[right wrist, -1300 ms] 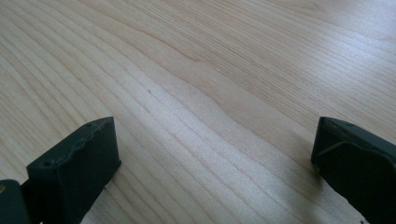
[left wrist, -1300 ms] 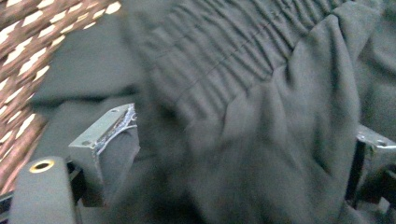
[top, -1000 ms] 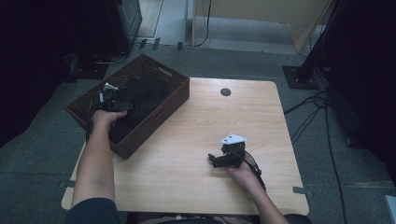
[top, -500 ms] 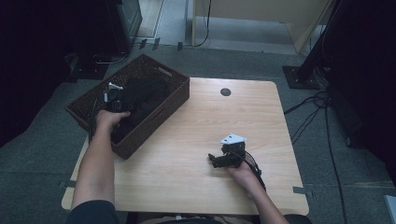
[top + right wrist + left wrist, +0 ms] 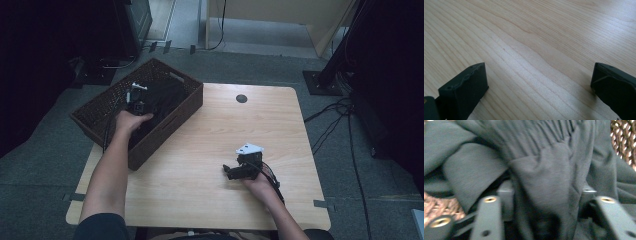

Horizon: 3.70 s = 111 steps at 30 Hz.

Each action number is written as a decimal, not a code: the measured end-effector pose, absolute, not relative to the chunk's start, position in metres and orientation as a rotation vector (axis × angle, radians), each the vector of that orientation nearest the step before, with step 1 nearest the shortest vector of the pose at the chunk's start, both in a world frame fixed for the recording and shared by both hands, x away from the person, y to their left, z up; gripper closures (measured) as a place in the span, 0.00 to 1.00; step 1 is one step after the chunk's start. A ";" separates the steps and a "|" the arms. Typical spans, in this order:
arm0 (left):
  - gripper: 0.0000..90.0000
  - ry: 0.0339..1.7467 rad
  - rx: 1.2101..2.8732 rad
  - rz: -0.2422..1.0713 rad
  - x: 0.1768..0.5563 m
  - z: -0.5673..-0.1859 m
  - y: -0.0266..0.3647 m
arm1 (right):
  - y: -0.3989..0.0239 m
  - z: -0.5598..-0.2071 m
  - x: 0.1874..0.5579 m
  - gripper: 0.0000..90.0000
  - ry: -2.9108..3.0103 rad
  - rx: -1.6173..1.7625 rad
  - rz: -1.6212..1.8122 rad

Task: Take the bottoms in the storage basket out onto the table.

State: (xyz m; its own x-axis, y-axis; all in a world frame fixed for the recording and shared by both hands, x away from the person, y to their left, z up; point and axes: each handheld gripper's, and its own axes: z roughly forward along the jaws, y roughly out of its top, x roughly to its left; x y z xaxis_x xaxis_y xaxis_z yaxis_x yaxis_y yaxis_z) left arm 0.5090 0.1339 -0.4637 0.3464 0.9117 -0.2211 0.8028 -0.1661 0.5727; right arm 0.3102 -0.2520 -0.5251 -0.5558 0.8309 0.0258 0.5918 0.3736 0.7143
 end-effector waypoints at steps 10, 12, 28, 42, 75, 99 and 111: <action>0.03 1.615 2.045 0.313 0.523 -0.483 0.132 | -0.252 -0.525 0.310 0.00 2.301 1.245 0.986; 0.00 1.639 2.033 0.294 0.525 -0.491 0.135 | -0.252 -0.525 0.310 0.00 2.300 1.245 0.986; 0.62 1.465 2.142 0.416 0.521 -0.487 0.122 | -0.252 -0.525 0.310 0.00 2.302 1.244 0.985; 0.78 1.473 1.857 0.069 0.528 -0.435 0.144 | -0.252 -0.525 0.310 0.00 2.303 1.245 0.984; 0.77 1.292 1.847 0.235 0.472 -0.235 0.130 | -0.251 -0.525 0.312 0.00 2.307 1.239 0.987; 0.76 1.036 1.966 0.073 0.412 -0.266 0.010 | -0.264 -0.514 0.315 0.08 2.292 1.342 0.998; 0.76 1.034 2.030 0.053 0.404 -0.330 -0.034 | -0.283 -0.500 0.313 0.08 2.199 1.377 1.056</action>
